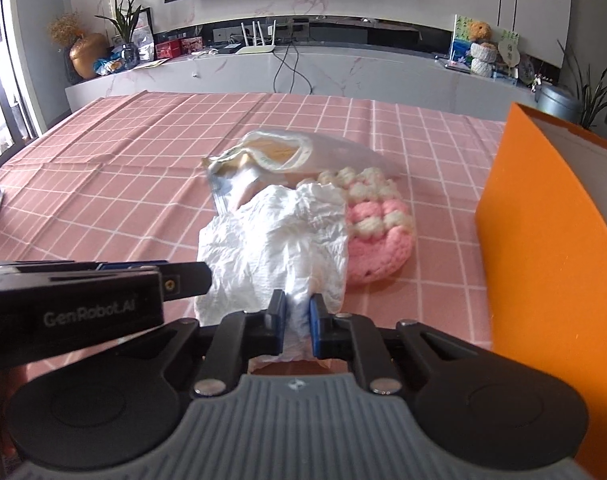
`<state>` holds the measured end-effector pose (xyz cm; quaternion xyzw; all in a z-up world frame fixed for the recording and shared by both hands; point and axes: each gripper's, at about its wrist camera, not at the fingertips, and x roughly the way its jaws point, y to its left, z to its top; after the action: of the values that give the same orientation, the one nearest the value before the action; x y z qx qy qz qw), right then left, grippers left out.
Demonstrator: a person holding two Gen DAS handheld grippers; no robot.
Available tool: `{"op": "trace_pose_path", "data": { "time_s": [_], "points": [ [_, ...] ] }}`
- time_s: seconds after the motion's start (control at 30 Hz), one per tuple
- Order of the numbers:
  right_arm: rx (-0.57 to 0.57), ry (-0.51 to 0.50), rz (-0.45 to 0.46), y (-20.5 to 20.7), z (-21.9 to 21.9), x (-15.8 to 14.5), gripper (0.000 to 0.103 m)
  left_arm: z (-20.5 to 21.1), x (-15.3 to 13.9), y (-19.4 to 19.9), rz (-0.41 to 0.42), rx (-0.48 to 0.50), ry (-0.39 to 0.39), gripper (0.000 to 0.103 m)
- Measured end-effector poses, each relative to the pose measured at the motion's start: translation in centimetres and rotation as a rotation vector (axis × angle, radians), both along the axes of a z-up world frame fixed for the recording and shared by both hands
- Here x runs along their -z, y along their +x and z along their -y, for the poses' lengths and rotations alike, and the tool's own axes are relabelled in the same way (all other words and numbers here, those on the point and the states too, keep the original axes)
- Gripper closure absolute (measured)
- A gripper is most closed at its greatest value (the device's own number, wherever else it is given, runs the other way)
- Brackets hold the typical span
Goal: Organize soft objects
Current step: 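Grasp the white fabric with the left tool while the right tool grasps the pink crocheted item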
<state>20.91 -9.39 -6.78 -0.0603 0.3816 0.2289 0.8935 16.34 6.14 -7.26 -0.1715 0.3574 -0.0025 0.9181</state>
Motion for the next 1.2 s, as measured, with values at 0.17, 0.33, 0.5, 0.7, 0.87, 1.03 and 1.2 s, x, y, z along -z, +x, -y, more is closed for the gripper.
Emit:
{"op": "trace_pose_path", "data": {
  "time_s": [0.17,0.33,0.5,0.7,0.87,1.03,1.2],
  "points": [
    [0.007,0.014,0.0,-0.8,0.4,-0.5,0.09,0.0,-0.7,-0.9,0.013,0.003,0.014,0.069],
    [0.057,0.001,0.052,-1.4,2.1,-2.2,0.085,-0.5,-0.9,-1.7,0.026,-0.001,-0.05,0.056],
    [0.113,-0.068,0.103,-1.4,3.3,-2.6,0.078,-0.1,-1.0,-1.2,0.037,0.017,-0.115,0.031],
    [0.112,-0.132,0.064,-0.3,2.8,-0.3,0.078,1.5,0.0,0.6,-0.007,0.024,-0.143,0.027],
    [0.099,-0.079,0.016,-0.1,3.0,0.8,0.078,2.2,0.6,1.5,-0.033,0.009,-0.131,0.024],
    [0.045,-0.035,-0.014,-0.5,2.3,1.2,0.091,3.2,1.0,2.1,-0.047,0.018,-0.088,0.029],
    [-0.007,-0.007,-0.021,-0.9,1.6,1.3,0.091,4.1,0.9,2.5,-0.053,0.024,0.039,0.05]
  ]
}}
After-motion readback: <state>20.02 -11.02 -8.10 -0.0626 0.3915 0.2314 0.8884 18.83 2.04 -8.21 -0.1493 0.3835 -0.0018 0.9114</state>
